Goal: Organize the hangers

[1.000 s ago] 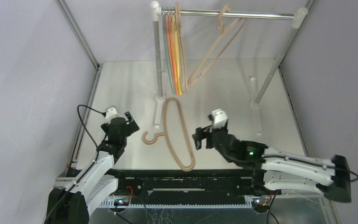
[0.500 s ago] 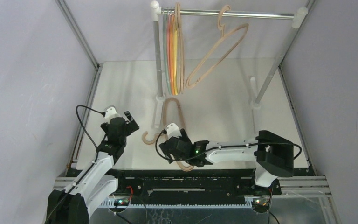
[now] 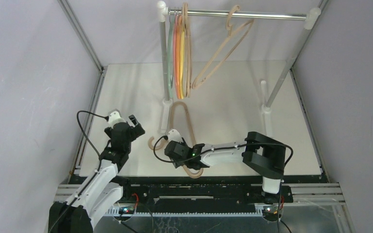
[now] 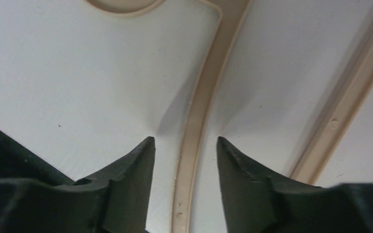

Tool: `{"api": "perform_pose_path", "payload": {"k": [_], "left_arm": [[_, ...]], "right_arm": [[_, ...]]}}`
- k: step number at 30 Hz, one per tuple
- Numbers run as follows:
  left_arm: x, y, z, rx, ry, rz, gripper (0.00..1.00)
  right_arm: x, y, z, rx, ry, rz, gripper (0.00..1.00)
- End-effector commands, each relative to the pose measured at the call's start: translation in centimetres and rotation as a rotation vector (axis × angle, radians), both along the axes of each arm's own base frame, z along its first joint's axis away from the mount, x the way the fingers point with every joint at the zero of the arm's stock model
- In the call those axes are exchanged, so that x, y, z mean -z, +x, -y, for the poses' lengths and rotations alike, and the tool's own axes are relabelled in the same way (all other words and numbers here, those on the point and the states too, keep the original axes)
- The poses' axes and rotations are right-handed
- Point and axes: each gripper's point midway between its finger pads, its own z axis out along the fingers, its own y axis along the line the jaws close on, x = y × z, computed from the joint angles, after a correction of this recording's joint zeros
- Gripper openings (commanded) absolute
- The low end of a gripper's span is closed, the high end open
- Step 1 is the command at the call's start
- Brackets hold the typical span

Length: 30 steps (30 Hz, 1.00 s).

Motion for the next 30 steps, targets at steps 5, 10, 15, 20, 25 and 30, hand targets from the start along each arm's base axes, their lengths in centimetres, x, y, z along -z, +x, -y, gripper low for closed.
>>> {"api": "perform_pose_path", "payload": {"k": [5,10,15,20,25,30], "left_arm": [[-1.8,0.9,0.1,-0.007,-0.021,0.068,0.99],[-1.8,1.0,0.0,-0.010,-0.018,0.068,1.00],[-1.6,1.1,0.0,-0.012,-0.015,0.061,0.99],[-1.6,1.0,-0.1,-0.014,-0.011,0.061,0.99],[-1.6,1.0,-0.2,-0.016,-0.006,0.059,0.99],[-1.8,1.1,0.0,-0.008,-0.009,0.061,1.00]], "right_arm": [[0.5,0.8,0.3,0.088,-0.025,-0.022,0.39],[1.0,0.1,0.3,0.044,-0.032,-0.068,0.03],[-0.9,0.3,1.6,0.057,-0.025,-0.044,0.00],[-4.7,1.2,4.2,0.101,0.089,-0.038,0.00],[-8.6,0.6,6.5,0.059,0.255,-0.098,0.00],[-11.1,0.6,11.1,0.122,0.343,-0.116,0.00]]}}
